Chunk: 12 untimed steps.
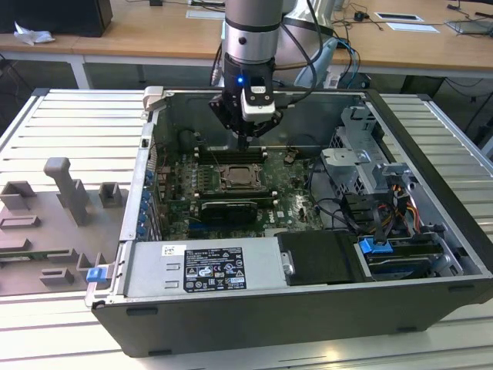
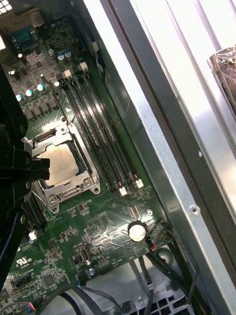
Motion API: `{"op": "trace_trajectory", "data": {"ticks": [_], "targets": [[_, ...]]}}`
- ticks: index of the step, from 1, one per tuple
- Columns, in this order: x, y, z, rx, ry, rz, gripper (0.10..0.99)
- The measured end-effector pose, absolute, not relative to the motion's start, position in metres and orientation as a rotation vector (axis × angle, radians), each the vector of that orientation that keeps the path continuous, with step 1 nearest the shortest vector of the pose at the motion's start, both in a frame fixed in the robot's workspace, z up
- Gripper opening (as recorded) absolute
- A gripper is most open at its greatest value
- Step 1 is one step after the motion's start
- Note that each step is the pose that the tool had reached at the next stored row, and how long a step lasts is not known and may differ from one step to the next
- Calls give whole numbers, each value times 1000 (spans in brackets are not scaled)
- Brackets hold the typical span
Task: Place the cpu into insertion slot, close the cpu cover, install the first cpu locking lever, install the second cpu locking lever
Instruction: 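Install the first cpu locking lever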
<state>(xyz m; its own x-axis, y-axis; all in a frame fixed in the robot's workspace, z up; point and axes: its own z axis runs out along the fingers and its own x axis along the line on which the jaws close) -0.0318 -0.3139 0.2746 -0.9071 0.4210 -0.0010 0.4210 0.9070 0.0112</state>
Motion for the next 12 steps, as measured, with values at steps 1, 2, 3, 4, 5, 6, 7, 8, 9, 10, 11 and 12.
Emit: {"op": "trace_trajectory", "data": {"ticks": [1,2,3,4,5,6,7,8,9,10,11,12], "targets": [[-32,-314,275,656,3069,17,106],[-32,-314,275,646,3071,17,106],[-32,-314,275,635,3073,17,106],[-32,-314,275,625,3075,17,106],[-32,-314,275,615,3078,17,106],[-32,-314,275,590,3082,17,106],[-32,-314,275,576,3085,17,106],[-32,-314,275,564,3087,17,106],[-32,-314,275,540,3092,17,106],[-32,-314,275,528,3094,17,106],[-32,-314,275,516,3096,17,106],[-32,-314,275,500,3099,17,106]]}}
